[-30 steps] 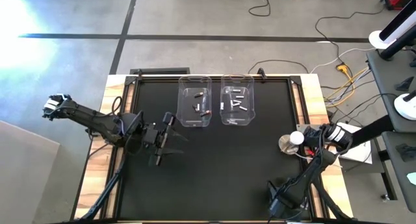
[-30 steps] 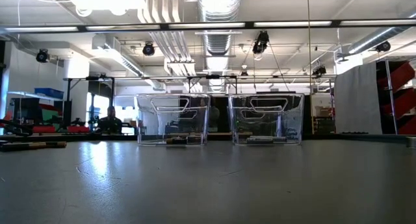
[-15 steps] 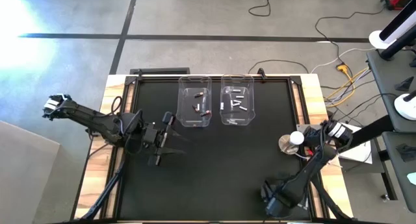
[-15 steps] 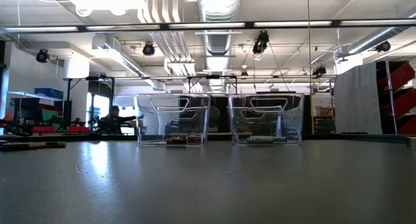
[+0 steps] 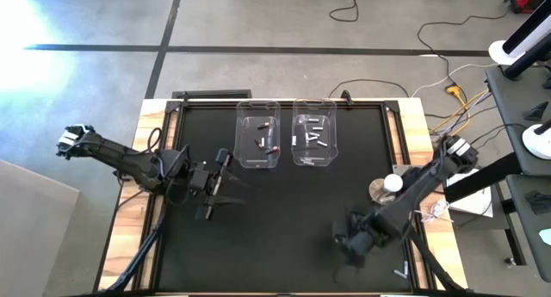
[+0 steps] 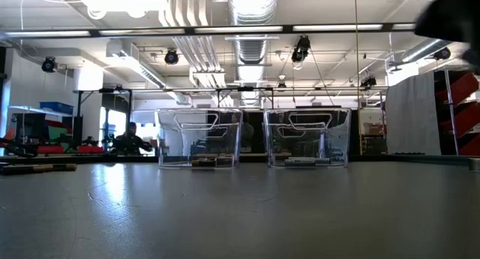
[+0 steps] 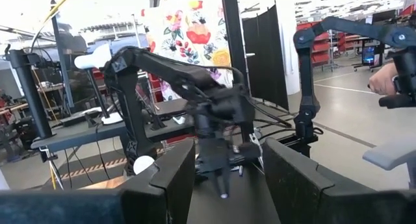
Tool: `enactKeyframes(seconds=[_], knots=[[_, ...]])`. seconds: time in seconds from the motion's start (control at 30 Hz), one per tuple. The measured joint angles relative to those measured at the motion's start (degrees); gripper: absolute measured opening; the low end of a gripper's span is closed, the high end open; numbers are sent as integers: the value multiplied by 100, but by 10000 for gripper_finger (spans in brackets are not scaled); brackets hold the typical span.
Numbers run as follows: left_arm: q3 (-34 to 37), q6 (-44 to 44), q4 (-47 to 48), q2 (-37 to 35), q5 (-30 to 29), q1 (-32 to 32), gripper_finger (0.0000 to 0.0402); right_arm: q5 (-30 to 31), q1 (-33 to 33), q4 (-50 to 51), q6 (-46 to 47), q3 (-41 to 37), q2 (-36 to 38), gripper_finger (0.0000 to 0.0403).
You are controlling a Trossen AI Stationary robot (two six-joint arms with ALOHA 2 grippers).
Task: Sort batteries
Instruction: Put the white battery into the right transparent bin
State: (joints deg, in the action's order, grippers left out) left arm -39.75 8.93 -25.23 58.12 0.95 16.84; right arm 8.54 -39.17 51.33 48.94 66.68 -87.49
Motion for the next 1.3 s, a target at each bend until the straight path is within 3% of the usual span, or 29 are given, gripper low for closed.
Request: enactKeyframes(seconds=[0.23,0.8,1.1,1.3], knots=[[0,-2,13,33,2,0,159,504,794,50,-1090,321,373,28],[2,-2,37,95,2,0,159,1097,2588,-103,-3381,1111,264,28],[2,-46,44,95,2,0,159,1048,4064,-139,-4009,1178,76,28],[2,-46,66,95,2,0,159,461,5093,-289,-4222,1178,-200,28]])
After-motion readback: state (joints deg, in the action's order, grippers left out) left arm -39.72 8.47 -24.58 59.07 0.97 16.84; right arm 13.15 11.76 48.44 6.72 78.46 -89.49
